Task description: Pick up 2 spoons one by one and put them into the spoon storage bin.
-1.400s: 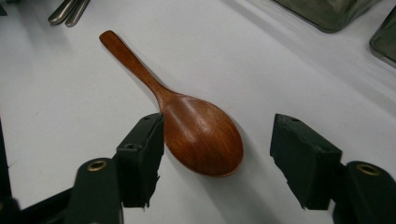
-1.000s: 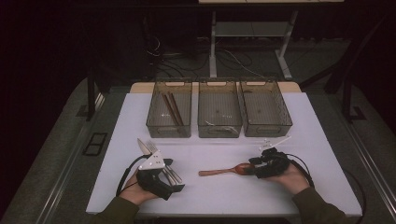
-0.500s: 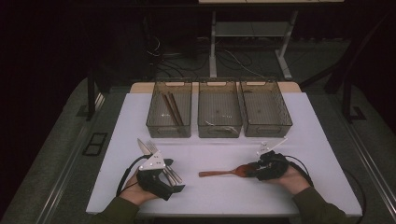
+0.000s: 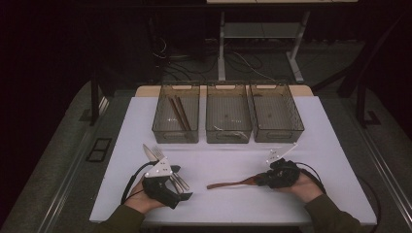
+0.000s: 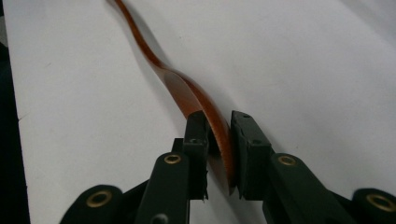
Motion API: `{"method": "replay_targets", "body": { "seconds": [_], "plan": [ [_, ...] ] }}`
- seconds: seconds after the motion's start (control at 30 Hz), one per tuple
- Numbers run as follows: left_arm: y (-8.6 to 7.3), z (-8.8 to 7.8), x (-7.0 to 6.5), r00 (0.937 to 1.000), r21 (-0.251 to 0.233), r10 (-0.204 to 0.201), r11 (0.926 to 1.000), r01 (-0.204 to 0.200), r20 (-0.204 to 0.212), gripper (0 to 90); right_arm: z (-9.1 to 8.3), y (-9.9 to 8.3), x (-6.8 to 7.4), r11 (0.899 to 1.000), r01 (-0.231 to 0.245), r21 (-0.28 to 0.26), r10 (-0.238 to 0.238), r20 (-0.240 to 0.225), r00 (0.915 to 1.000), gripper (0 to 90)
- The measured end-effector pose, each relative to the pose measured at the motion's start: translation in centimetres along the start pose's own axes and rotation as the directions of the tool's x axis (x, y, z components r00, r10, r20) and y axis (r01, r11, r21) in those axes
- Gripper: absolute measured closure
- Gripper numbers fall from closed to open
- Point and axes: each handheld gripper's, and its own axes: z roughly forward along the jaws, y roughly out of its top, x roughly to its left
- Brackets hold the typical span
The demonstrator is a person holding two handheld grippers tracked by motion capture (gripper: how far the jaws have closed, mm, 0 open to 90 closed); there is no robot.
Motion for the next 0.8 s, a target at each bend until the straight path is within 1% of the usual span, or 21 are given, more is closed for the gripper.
{"method": "replay_targets", "body": {
  "seconds": [0.27,0.37,0.57,0.7,0.8],
  "plan": [
    [0.0,0.0,0.0,1.0,0.001,0.0,1.0,0.0,0.001,0.0,-0.01,0.05,0.04,1.0,0.0,0.009,0.0,-0.005,1.0,79.3],
    [0.0,-0.01,0.0,1.0,0.001,0.001,1.0,-0.001,0.001,0.0,-0.02,0.1,0.08,1.0,-0.011,0.009,0.011,-0.007,0.9999,79.5],
    [0.0,0.0,-0.03,1.0,0.001,0.0,1.0,0.0,0.001,0.0,-0.03,0.21,0.12,1.0,-0.013,0.005,0.013,0.002,0.9999,79.9],
    [0.0,-0.02,-0.01,1.0,0.001,0.002,1.0,-0.002,0.001,0.0,-0.31,0.35,0.09,0.999,-0.037,-0.015,0.037,0.025,0.999,80.2],
    [0.01,-0.02,-0.03,1.0,0.001,0.002,1.0,-0.002,0.001,0.0,-0.5,0.37,0.01,0.998,-0.052,-0.031,0.053,0.03,0.9982,80.2]
  ]
}}
